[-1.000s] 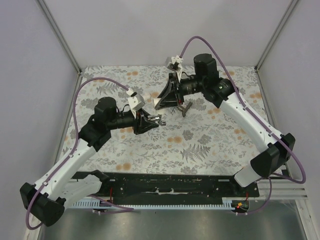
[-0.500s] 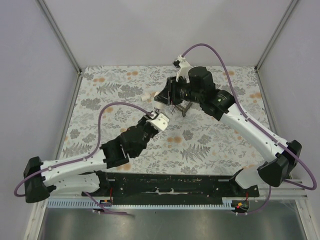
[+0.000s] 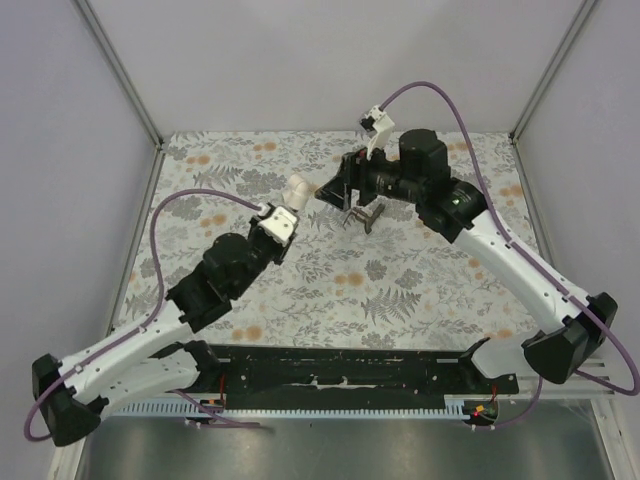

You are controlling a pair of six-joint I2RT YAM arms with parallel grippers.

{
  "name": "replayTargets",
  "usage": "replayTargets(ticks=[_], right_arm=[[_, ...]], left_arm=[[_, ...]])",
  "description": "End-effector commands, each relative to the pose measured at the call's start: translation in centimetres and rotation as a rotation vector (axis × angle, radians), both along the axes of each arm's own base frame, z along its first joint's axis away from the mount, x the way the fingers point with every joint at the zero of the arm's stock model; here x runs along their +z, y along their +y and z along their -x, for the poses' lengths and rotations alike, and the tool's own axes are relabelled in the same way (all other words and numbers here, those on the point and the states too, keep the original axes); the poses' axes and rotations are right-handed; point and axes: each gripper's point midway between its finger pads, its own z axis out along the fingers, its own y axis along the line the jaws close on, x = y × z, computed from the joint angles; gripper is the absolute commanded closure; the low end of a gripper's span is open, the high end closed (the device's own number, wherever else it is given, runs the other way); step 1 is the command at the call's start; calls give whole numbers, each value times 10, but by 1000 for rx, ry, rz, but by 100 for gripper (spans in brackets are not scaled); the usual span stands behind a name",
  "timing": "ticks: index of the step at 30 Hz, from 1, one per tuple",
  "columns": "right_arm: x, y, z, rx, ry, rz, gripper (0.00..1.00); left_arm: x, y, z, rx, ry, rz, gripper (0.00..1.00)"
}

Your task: Install the water faucets

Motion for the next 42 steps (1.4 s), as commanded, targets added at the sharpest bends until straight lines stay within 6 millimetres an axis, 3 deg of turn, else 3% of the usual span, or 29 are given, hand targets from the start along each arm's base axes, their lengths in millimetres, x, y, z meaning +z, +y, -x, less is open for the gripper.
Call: replayTargets(ticks=[1, 6, 11, 18, 24, 36, 40, 42], right_arm=[[72, -23, 39, 295, -337, -48, 20], [69, -36, 81, 617, -523, -16, 13], [64, -39, 104, 791, -672, 5, 11], [57, -42, 120, 904, -677, -15, 11], [47, -43, 125, 936, -647, -16, 12], [22, -40, 123, 954, -557, 20, 28], [21, -38, 124, 960, -542, 17, 39], [21, -37, 125, 958, -522, 15, 49]], left_arm=[[-2, -18, 40, -343, 209, 161, 98], [5, -31, 74, -636, 284, 185, 98], [31, -46, 96, -857, 316, 208, 98], [60, -59, 107, -1001, 316, 236, 98], [71, -64, 108, -1038, 336, 258, 98], [91, -69, 108, -1077, 306, 302, 98], [95, -69, 109, -1083, 292, 302, 98], [98, -68, 108, -1073, 275, 306, 98]])
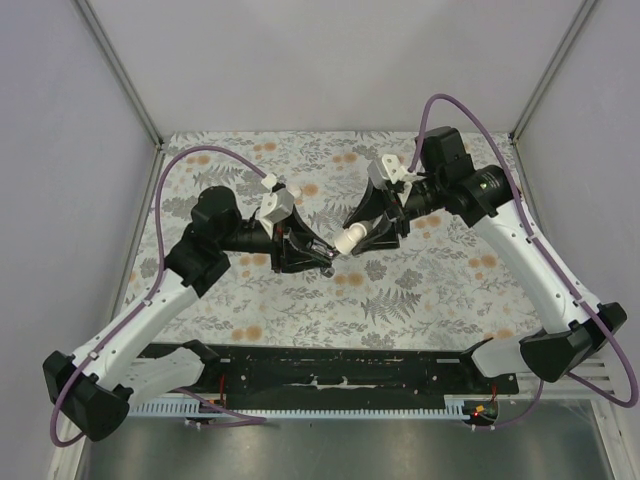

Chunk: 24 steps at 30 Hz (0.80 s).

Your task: Install the water faucets

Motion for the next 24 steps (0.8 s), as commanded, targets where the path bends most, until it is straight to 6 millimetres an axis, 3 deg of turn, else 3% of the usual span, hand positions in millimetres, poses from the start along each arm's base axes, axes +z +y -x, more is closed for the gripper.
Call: replayTargets(ticks=[1, 4, 9, 13, 17, 18, 24], right_arm=[[9, 2, 7, 14, 26, -1, 56], [10, 5, 5, -17, 98, 19, 77], [-5, 19, -40, -319, 308, 97, 100], [-21, 23, -81, -637, 582, 127, 100], [-29, 35, -92, -720, 835, 93, 100], [-32, 37, -94, -730, 886, 81, 100], [-44, 40, -103, -779, 938, 77, 100]], left_arm=[[46, 2, -1, 22, -122, 100, 98], [47, 6, -17, 145, -177, 105, 98], [43, 13, -40, 450, -454, 52, 98], [33, 16, -52, 658, -730, -77, 98], [16, 7, -54, 800, -1033, -246, 98], [20, 5, -53, 845, -1102, -250, 98], [9, -3, -58, 954, -1174, -301, 98]])
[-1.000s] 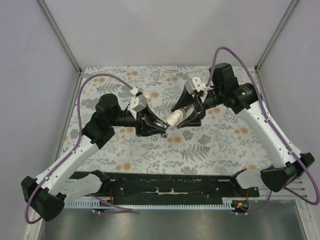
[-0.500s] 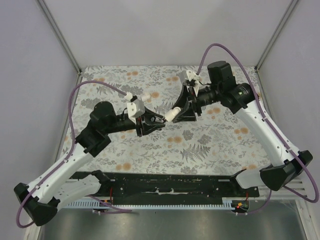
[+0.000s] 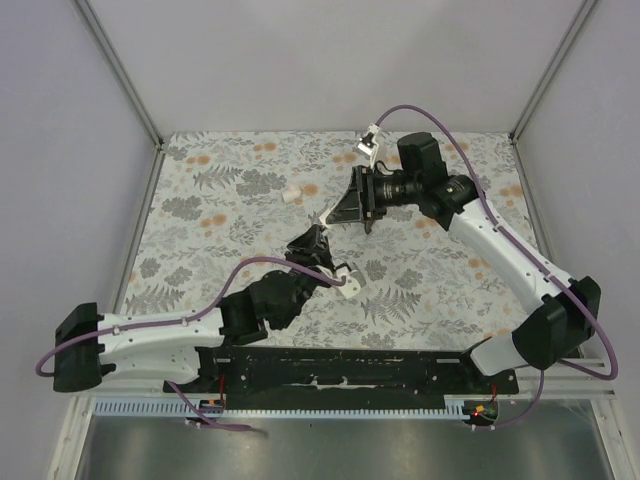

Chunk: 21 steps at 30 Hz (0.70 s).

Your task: Install the water faucets

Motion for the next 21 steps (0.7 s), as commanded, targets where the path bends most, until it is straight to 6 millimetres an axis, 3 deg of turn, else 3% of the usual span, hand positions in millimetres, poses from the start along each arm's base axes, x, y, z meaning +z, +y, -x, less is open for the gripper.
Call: replayTargets(ticks=[1, 4, 6, 10, 16, 21], right_arm=[[14, 15, -28, -136, -25, -56, 100], [15, 14, -31, -147, -41, -51, 100], [16, 13, -33, -151, -62, -51, 100], [23, 5, -41, -166, -131, -52, 100], [43, -13, -56, -166, -300, -55, 100], [60, -10, -37, 46, -511, -86, 100]], left_arm=[[49, -13, 11, -4, -201, 61, 98], [40, -13, 12, -11, -162, 86, 88], [37, -10, 13, -14, -113, 118, 68], [29, -5, 26, -121, 76, 261, 40], [25, 16, 44, -301, 415, 515, 27], [30, 28, 49, -376, 577, 613, 25]])
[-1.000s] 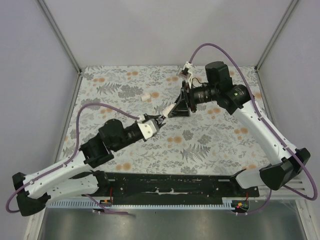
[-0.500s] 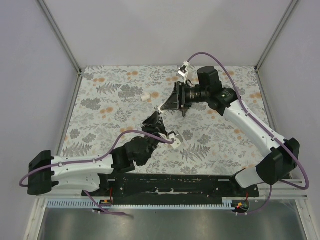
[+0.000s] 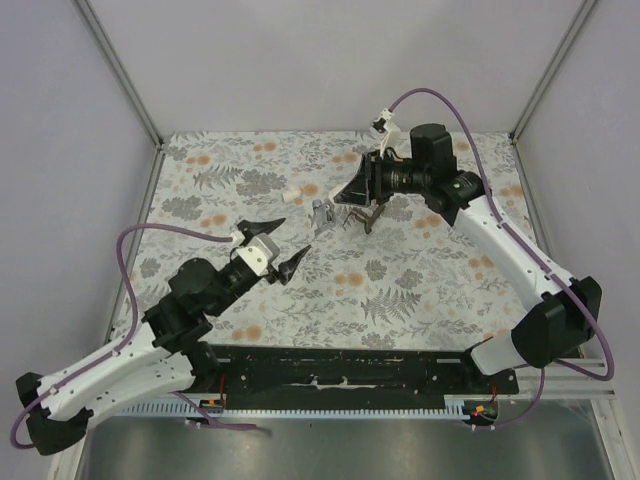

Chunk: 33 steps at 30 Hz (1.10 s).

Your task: Install the water faucets

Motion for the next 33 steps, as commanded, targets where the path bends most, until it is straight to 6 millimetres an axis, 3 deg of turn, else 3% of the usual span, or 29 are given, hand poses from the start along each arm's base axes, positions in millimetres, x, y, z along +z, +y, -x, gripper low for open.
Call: replayTargets(ticks=[1, 6, 11, 22, 26, 33], right_arm=[[63, 8, 25, 251, -355, -72, 100], [78, 9, 55, 472, -502, -121, 100], [82, 7, 80, 655, -574, -171, 100], [80, 2, 94, 702, -599, -182, 100], [80, 1, 99, 721, -606, -191, 100], [85, 1, 103, 743, -622, -207, 100]], left_arm=[[-14, -18, 30, -233, 272, 91, 25], [-13, -19, 18, -271, 343, 80, 25], [11, -19, 9, -329, 298, 70, 25], [49, -12, 10, -444, 192, -28, 25], [44, -17, 4, -470, 201, -68, 25], [32, -45, 12, -696, 255, -64, 25]])
